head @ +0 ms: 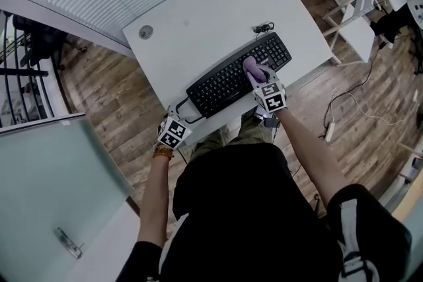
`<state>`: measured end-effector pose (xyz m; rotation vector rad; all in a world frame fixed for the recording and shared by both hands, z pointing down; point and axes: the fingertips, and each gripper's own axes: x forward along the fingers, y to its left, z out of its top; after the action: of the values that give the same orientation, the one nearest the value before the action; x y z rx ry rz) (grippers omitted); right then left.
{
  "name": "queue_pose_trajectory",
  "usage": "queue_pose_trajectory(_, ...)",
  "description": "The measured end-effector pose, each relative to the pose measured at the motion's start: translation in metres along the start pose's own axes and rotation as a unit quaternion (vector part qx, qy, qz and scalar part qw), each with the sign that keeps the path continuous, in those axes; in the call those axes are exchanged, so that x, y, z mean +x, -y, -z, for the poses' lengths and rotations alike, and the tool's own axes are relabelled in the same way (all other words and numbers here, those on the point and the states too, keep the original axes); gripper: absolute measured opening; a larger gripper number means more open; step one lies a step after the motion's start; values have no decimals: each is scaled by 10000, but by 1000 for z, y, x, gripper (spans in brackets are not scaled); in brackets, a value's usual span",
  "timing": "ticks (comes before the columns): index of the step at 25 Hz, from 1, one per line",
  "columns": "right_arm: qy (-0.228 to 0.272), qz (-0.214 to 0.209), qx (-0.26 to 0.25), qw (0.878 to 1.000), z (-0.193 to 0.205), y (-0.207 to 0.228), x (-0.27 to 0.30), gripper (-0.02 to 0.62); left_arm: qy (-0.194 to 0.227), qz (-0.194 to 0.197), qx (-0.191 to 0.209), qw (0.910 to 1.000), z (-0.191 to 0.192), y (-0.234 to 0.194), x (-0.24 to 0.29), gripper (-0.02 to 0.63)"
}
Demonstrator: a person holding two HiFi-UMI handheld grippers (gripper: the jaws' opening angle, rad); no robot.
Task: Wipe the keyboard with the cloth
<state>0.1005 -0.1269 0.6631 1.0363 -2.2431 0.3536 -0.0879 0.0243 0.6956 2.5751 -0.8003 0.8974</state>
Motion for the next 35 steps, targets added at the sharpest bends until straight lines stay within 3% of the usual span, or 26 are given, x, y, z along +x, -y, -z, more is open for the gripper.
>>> queue_pose_trajectory(17, -10, -202, -162, 9997, -2, -31, -1, 87, 62, -20, 48, 10000, -4, 1, -2, 405)
queue_pose_trajectory(35, -72, -725, -503, 9961, -6, -88, 3, 87, 44, 1, 17, 10000, 0, 1, -2, 405)
